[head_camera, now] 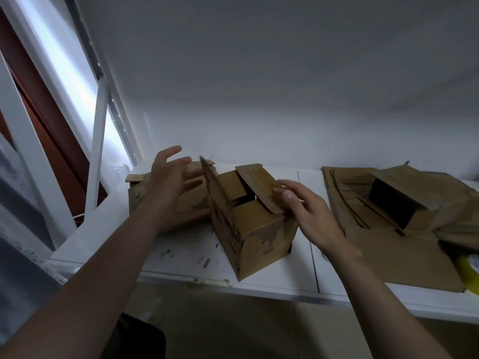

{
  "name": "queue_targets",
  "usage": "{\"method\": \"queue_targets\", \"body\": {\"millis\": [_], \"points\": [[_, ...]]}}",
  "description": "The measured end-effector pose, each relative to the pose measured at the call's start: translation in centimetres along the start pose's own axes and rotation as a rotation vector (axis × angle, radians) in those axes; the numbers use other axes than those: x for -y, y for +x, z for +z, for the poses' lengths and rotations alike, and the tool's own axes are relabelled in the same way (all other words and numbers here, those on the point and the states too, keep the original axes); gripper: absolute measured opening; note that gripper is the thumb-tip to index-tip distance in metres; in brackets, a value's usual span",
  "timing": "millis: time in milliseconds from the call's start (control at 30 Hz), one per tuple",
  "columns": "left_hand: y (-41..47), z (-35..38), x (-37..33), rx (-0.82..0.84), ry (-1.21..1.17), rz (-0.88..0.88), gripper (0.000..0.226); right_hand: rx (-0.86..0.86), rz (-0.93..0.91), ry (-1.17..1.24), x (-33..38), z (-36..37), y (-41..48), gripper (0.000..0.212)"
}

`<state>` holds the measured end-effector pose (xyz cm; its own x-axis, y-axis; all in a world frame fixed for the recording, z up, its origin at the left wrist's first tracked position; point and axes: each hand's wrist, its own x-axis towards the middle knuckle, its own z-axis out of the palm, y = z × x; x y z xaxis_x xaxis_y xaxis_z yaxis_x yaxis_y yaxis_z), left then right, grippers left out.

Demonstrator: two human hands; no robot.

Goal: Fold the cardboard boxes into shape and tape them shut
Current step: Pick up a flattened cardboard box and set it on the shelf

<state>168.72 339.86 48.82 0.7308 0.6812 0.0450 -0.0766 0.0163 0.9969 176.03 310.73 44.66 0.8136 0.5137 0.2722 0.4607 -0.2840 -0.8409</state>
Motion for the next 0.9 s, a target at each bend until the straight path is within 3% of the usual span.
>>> {"method": "queue_targets", "body": {"millis": [100, 200, 300, 333, 467, 733, 900], "points": [[0.4, 1.5, 1.0, 0.153, 0.325, 0.138, 0.054, -0.041, 0.071, 0.123, 0.5, -0.1, -0.1, 0.055], [1.0, 3.4, 2.6, 0.296, 0.468, 0.114, 0.067, -0.030, 0.098, 0.106, 0.8, -0.5, -0.3, 0.056], [1.3, 4.5, 3.7, 0.408, 0.596, 0.092, 0.062, 0.011, 0.049, 0.032, 1.1, -0.8, -0.6, 0.036], [1.2, 4.8, 4.0, 0.421, 0.598, 0.100, 0.057, 0.043, 0.040, -0.024, 1.1, -0.7, -0.7, 0.041], [0.2, 5.5, 4.8, 0.412, 0.624, 0.181, 0.041, 0.174, 0.133, -0.328, 1.7, 1.6, -2.0, 0.086], [-2.7, 4.7, 5.3, 0.259, 0.676, 0.340, 0.032, 0.162, 0.020, -0.455, 1.9, 2.9, -3.5, 0.101], [-4.1, 5.7, 5.6, 0.182, 0.668, 0.412, 0.024, -0.077, -0.095, -0.589, 1.8, 4.5, -4.1, 0.102]]}}
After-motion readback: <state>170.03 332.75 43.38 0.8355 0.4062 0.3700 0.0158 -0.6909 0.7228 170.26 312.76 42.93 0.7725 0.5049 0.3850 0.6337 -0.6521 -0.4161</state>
